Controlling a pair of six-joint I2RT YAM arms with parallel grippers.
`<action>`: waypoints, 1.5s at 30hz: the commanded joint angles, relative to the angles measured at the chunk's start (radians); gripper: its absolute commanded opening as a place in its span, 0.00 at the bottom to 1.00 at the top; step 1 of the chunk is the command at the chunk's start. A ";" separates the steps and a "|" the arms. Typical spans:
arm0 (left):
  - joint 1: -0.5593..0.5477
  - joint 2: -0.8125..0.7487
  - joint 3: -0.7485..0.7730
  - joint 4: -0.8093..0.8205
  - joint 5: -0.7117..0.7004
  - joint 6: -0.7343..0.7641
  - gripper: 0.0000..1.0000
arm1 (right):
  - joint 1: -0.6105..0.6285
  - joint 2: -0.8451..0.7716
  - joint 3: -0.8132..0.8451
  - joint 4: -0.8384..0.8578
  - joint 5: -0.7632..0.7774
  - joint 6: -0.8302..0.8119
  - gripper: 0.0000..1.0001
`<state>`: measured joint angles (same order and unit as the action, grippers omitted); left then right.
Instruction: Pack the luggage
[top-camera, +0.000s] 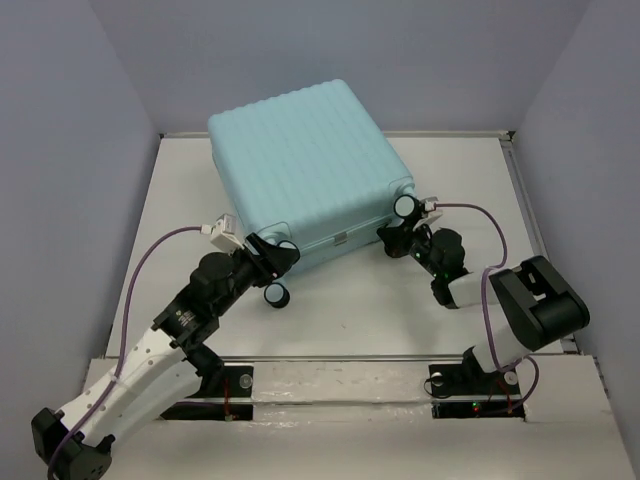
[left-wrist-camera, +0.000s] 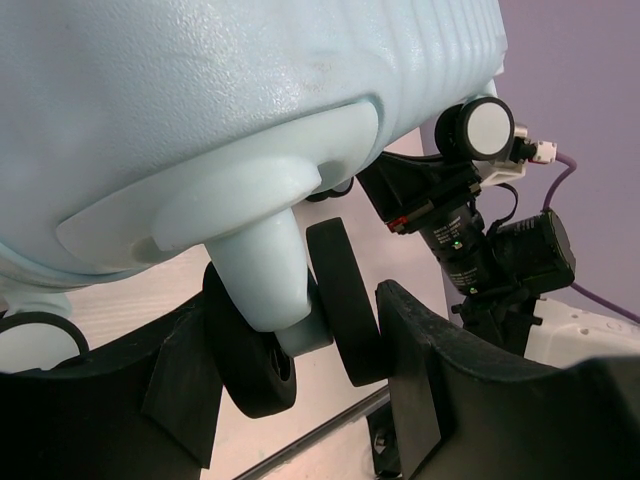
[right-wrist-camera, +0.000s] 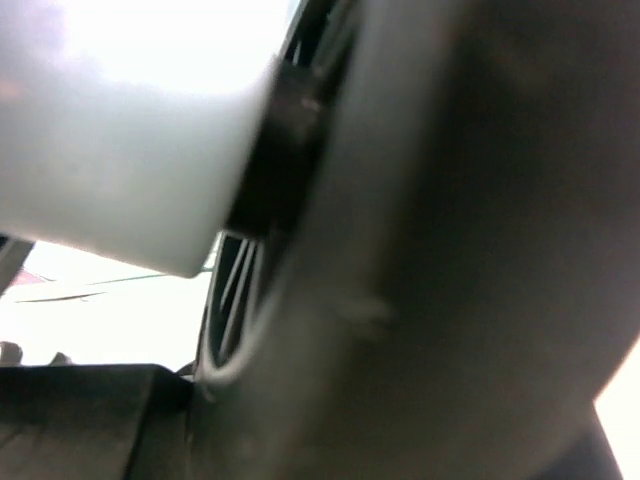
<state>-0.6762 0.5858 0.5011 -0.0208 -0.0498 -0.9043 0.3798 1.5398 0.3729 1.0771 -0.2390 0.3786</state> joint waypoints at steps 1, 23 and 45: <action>-0.022 -0.061 0.042 0.292 0.122 0.085 0.06 | 0.013 -0.030 0.026 0.167 -0.028 -0.021 0.10; -0.020 0.108 0.149 0.453 0.174 0.091 0.06 | 0.850 0.296 0.202 0.198 0.147 0.058 0.07; -0.020 0.112 0.169 0.476 0.182 0.070 0.06 | 0.742 0.081 0.038 0.175 0.353 0.161 0.51</action>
<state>-0.6861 0.7544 0.5503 0.0772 0.0654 -0.9367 1.1976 1.7535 0.4511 1.2533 0.0002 0.5163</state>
